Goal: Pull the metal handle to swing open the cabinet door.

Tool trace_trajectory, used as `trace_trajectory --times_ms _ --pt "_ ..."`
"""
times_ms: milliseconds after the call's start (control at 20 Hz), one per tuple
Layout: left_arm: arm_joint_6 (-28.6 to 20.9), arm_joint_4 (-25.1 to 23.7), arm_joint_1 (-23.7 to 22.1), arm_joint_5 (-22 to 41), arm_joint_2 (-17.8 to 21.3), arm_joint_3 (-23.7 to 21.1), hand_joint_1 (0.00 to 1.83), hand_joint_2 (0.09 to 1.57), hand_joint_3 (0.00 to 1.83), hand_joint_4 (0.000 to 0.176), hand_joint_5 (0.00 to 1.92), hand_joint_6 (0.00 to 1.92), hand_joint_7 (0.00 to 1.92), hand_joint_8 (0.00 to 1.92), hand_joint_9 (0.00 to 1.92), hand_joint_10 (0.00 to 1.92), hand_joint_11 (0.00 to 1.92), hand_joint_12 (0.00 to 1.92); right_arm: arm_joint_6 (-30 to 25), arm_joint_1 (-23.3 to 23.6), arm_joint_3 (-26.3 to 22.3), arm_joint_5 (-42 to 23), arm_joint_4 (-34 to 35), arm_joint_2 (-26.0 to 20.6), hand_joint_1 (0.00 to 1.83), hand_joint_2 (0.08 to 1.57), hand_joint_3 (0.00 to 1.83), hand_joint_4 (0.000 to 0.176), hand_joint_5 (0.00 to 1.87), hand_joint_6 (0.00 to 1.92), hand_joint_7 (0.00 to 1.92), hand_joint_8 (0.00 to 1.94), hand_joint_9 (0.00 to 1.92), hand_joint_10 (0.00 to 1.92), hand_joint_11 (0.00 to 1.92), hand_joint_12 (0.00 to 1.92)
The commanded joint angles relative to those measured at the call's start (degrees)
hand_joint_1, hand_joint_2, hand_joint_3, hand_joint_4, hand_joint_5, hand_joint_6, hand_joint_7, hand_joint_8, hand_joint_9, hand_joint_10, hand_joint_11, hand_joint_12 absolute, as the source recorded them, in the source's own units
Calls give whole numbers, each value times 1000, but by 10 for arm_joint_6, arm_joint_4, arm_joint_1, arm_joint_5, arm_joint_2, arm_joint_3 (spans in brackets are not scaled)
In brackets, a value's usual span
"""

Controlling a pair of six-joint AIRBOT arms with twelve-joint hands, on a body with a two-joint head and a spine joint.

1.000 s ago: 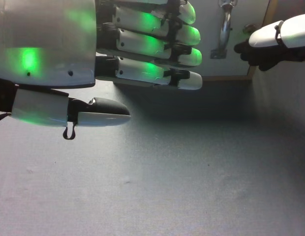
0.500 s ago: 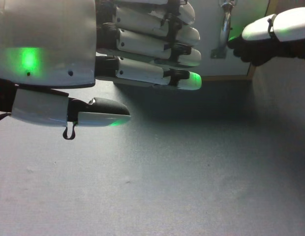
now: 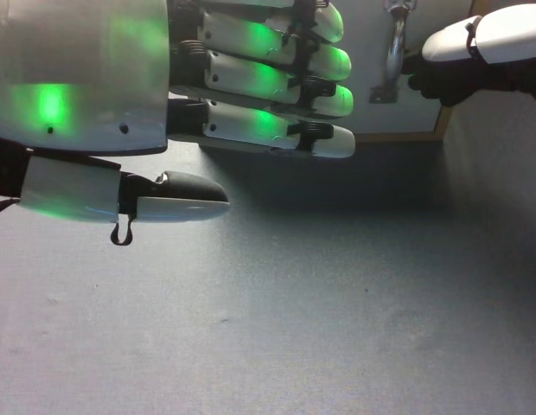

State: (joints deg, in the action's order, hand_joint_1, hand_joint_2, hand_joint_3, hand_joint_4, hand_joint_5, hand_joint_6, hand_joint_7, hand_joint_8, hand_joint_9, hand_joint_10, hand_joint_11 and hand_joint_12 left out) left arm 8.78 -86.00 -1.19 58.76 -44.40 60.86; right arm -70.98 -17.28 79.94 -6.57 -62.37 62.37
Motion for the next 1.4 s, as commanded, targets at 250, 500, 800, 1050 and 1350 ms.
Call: trace_trajectory --times_ms 250,500,800,1050,1350 --pt "5 56 -6 15 4 0 0 1571 120 0 383 1 396 1 361 1 18 722 -5 11 3 -26 18 3 0 1571 115 0 396 0 385 0 346 0 0 907" --pt "5 56 -6 15 4 0 0 1571 119 0 372 0 385 0 350 0 12 718 -2 10 1 -29 18 3 0 1571 110 0 396 1 385 0 349 1 0 893" --pt "5 56 -6 15 4 0 0 1571 90 0 379 5 392 5 358 5 23 727 -1 3 -13 -37 18 -13 0 1571 121 0 408 1 394 0 352 1 0 906" --pt "5 56 -6 15 4 0 0 1571 107 0 381 4 397 4 363 4 23 730 -1 0 -32 -40 18 -30 0 1571 110 0 411 1 400 2 361 3 0 916" --pt "5 56 -6 15 4 0 0 1571 120 0 385 2 399 2 365 2 22 731 -1 -8 -61 -45 18 -50 0 1571 115 0 400 4 389 3 352 3 0 897"
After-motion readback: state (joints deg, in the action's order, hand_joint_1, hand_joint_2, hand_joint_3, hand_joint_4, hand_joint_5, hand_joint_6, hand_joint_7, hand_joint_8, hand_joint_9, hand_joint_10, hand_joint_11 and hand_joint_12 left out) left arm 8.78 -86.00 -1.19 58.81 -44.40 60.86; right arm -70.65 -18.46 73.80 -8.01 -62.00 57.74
